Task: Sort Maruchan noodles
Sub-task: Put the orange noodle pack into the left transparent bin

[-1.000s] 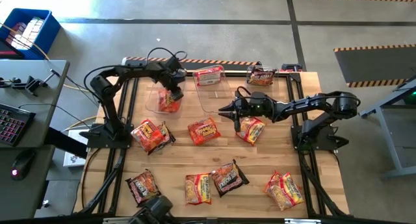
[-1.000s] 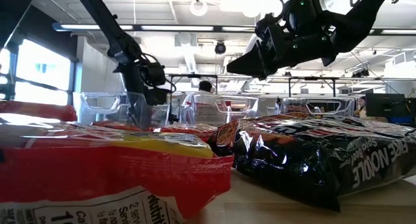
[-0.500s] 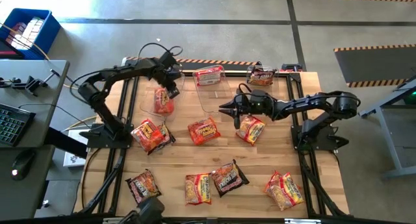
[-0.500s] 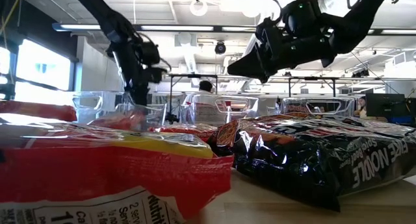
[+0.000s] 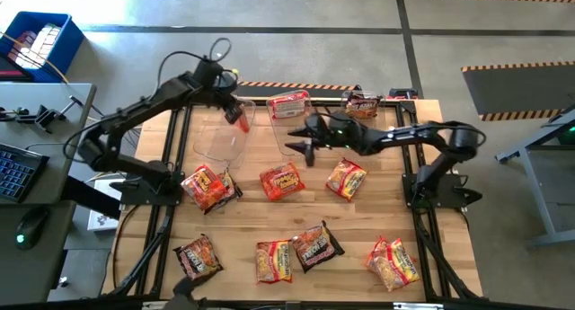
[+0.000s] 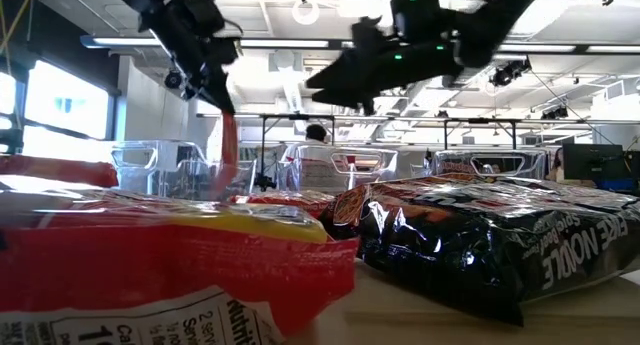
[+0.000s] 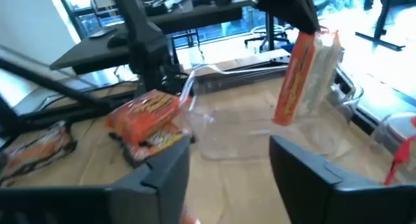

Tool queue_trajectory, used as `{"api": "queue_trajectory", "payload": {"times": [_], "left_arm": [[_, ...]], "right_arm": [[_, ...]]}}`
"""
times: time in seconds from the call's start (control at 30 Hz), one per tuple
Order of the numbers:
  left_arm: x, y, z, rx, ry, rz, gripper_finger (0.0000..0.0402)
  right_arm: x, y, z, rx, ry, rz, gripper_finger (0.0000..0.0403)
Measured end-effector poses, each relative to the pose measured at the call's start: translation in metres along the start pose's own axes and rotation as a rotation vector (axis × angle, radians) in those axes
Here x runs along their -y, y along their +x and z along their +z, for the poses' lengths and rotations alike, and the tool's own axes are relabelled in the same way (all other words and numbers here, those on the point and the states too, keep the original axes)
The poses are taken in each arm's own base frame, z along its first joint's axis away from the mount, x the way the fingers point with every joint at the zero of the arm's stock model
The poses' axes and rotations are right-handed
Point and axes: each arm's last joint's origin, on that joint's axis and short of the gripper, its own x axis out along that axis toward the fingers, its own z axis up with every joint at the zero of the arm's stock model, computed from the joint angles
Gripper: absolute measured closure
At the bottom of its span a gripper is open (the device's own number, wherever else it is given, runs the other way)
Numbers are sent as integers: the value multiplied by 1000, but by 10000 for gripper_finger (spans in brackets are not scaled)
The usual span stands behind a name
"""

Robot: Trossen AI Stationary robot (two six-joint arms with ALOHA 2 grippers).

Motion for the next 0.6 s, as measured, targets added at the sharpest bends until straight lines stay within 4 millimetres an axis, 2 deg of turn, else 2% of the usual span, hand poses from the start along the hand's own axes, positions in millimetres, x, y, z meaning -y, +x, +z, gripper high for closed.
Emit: {"api": "queue_trajectory", "payload": {"times": [0.13,0.33,0.43,0.6], "left_arm": [[3,-20,7,111,-3,15,401],[6,-44,18,293,8,17,401],[7,-53,21,345,19,16,401],[10,-65,24,421,31,-15,401]], "right_arm": [[9,31,18,-16,7,-8,172],[19,73,34,-32,-34,-55,155],[23,82,40,-18,-63,-119,153],[33,80,47,28,-30,-163,153]]}}
